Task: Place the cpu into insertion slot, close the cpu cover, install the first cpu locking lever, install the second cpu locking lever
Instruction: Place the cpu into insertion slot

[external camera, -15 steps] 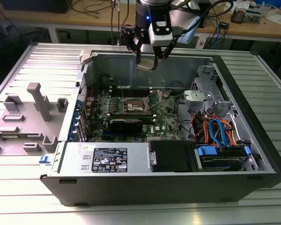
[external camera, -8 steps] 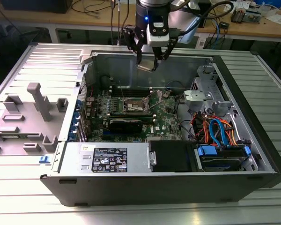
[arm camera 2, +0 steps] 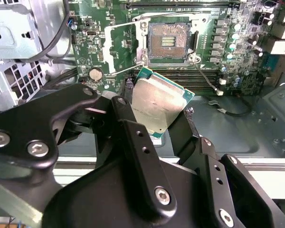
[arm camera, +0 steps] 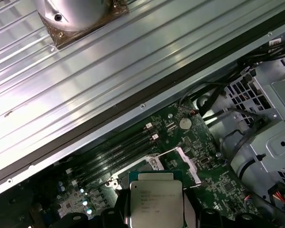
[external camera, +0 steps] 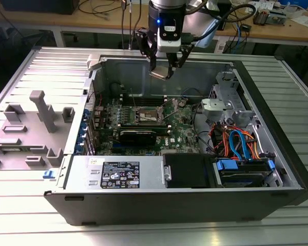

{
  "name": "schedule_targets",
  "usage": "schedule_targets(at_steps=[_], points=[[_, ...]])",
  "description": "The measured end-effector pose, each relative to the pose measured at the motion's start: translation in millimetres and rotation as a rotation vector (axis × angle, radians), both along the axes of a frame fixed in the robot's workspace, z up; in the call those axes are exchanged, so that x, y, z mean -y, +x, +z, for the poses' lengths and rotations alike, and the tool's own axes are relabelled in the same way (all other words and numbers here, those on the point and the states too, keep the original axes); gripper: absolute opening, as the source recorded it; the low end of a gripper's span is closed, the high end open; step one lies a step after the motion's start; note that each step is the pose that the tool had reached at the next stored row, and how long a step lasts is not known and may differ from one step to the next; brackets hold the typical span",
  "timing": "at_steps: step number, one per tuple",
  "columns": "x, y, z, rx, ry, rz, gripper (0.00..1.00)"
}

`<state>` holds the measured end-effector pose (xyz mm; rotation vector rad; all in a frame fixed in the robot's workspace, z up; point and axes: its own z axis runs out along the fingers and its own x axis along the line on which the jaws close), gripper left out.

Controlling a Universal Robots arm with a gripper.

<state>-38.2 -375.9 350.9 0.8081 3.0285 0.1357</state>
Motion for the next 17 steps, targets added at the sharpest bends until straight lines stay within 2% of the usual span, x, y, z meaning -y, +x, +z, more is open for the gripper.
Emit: schedule_targets(at_steps=[4,6,14,17], points=[[-0.1,-4.1,-0.8,0.0000,0.0002,-0.016,0.55],[0.0,-4.4,-2.0,0.0000,0.0002,-0.046,0.55],[0.0,-5.1,-4.1,0.0000,-0.0001,-0.121,0.55],[0.0,-5.2,-4.3,0.0000,0.0000,-0.132,0.55]])
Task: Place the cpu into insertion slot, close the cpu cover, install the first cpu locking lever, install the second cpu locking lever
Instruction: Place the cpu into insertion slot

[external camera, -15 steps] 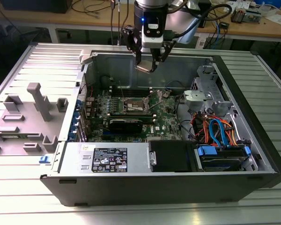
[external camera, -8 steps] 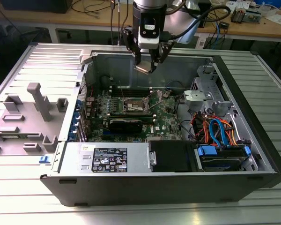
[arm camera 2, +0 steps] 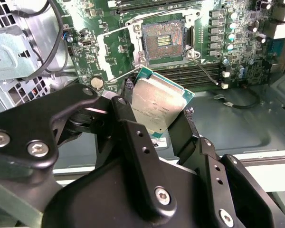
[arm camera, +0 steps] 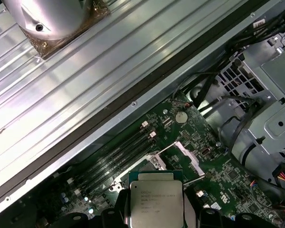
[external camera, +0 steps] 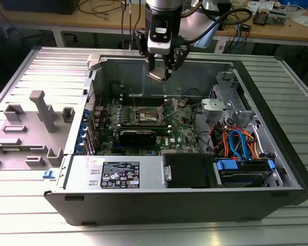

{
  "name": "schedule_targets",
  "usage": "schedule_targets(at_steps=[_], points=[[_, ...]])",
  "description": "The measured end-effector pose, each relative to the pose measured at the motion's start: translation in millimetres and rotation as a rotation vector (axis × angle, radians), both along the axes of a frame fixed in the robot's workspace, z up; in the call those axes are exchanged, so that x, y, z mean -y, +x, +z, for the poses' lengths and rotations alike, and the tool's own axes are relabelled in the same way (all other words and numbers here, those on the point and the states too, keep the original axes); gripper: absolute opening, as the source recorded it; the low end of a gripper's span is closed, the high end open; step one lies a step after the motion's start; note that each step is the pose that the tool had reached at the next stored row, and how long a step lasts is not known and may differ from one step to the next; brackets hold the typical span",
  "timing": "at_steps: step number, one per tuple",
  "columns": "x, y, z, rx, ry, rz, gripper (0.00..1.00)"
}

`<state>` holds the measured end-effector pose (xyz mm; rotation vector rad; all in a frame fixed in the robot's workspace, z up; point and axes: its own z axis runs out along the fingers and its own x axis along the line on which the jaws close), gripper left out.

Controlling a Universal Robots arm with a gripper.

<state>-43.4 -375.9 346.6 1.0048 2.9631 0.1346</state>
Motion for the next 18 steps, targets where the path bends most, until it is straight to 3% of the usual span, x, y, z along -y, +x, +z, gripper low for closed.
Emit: schedule_targets(at_steps=[8,18], points=[[0.0,0.0,0.0,0.0000,0.0000,-0.002,0.55],[0.0,-0.1,-4.8,0.0001,0.0000,-0.115,0.55]])
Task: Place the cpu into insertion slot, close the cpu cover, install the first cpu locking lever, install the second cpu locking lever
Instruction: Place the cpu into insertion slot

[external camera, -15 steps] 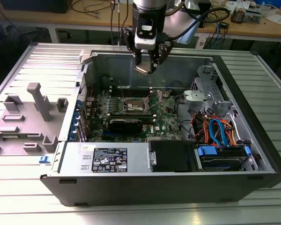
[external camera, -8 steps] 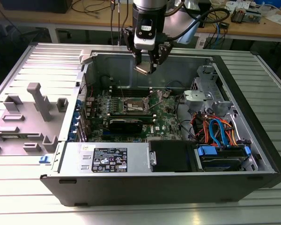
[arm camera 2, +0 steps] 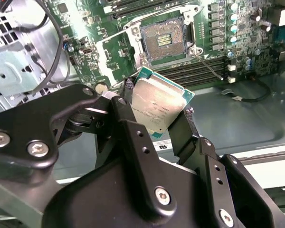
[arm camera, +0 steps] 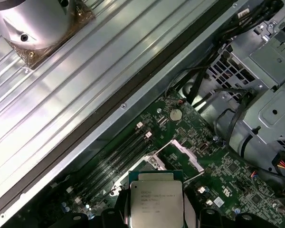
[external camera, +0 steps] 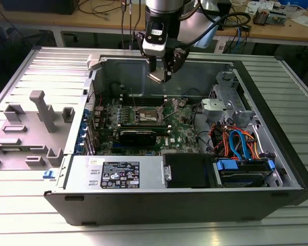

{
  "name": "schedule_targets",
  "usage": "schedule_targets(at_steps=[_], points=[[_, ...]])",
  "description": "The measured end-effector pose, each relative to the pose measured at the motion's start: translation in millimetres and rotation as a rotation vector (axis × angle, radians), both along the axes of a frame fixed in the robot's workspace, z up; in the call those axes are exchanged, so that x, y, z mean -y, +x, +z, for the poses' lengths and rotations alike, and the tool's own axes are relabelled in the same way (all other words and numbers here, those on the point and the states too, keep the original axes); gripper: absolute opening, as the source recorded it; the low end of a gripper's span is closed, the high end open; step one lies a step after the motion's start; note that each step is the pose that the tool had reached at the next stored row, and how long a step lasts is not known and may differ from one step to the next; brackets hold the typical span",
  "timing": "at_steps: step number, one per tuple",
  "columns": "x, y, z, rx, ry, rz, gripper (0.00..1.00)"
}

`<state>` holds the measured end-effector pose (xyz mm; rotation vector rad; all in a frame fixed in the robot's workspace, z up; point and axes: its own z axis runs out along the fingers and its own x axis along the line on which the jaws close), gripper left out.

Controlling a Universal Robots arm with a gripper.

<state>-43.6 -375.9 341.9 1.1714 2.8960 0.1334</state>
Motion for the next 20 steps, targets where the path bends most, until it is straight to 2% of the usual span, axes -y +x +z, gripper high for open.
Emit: schedule_targets(at_steps=[3,16,20], points=[[0.0,-0.3,-1.1,-0.0001,-0.0001,-0.035,0.55],[0.0,-0.3,-1.1,0.0000,0.0000,-0.038,0.55],[0.0,-0.3,-1.4,0.0000,0.0001,-0.059,0.55]])
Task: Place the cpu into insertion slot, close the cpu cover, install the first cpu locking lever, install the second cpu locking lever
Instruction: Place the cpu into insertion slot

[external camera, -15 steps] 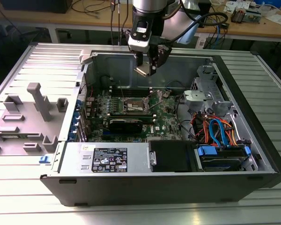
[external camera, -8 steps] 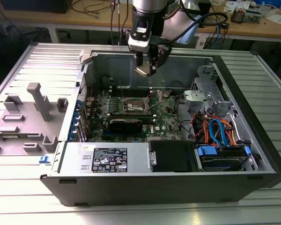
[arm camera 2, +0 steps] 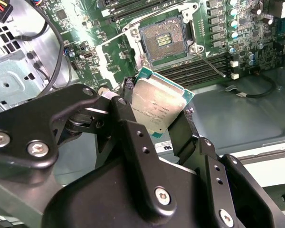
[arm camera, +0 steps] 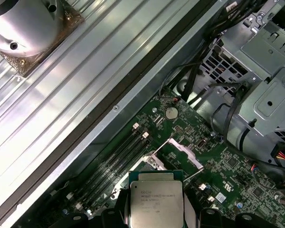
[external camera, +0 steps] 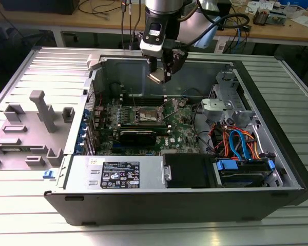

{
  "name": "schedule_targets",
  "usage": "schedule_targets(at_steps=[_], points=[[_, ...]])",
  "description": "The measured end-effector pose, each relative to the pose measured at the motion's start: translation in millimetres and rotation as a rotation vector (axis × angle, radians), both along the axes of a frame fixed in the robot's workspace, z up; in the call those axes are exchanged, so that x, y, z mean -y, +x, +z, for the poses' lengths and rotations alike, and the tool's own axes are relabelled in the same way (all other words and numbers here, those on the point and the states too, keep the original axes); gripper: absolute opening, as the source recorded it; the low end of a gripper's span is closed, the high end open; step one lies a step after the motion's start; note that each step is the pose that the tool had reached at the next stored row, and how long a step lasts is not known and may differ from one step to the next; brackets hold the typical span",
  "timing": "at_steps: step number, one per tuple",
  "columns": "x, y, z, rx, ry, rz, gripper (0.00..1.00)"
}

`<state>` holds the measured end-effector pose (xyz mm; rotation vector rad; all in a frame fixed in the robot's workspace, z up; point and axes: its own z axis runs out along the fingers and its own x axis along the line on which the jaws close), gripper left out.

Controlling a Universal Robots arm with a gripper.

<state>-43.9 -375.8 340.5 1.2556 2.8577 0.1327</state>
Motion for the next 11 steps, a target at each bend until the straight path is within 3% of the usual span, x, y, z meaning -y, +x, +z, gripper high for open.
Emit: schedule_targets(at_steps=[11], points=[[0.1,-0.2,-3.1,-0.0002,-0.0003,-0.092,0.55]])
